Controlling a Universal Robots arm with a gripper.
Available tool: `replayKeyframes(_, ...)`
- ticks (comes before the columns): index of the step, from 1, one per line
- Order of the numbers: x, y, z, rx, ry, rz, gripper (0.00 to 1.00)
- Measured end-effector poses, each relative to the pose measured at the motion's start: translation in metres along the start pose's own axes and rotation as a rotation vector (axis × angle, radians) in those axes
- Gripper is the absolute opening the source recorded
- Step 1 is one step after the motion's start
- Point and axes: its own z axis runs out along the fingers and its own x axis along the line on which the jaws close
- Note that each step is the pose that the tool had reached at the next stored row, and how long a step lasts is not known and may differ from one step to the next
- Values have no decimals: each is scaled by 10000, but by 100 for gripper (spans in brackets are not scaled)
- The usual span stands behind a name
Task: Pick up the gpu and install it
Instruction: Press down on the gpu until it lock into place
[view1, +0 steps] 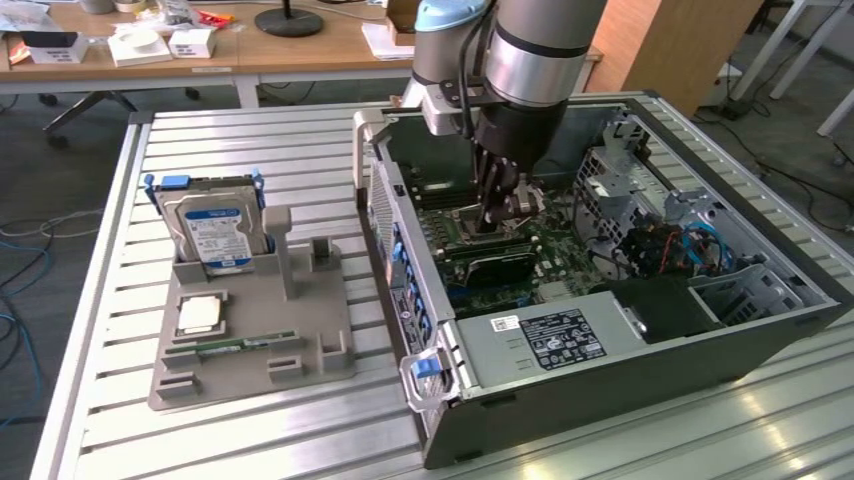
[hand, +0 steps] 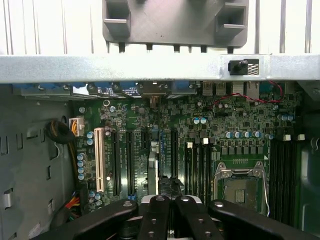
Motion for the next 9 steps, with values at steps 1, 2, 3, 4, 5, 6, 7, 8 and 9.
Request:
replayKeyframes(1, 0, -6, -1, -1, 1, -1, 10)
replayKeyframes(2, 0, -14, -1, -1, 2, -1, 10)
replayKeyframes(3, -1, -23, 0, 0, 1, 0, 10)
replayKeyframes(4, -2, -34, 0, 0, 0, 1, 10)
replayKeyframes(5, -2, -44, 1, 0, 0, 0, 10)
replayKeyframes(6, -2, -54, 1, 0, 0, 1, 10)
replayKeyframes(7, -3, -66, 1, 0, 0, 0, 10)
replayKeyframes(8, -3, -77, 1, 0, 0, 0, 10)
replayKeyframes(9, -4, -89, 1, 1, 0, 0, 10)
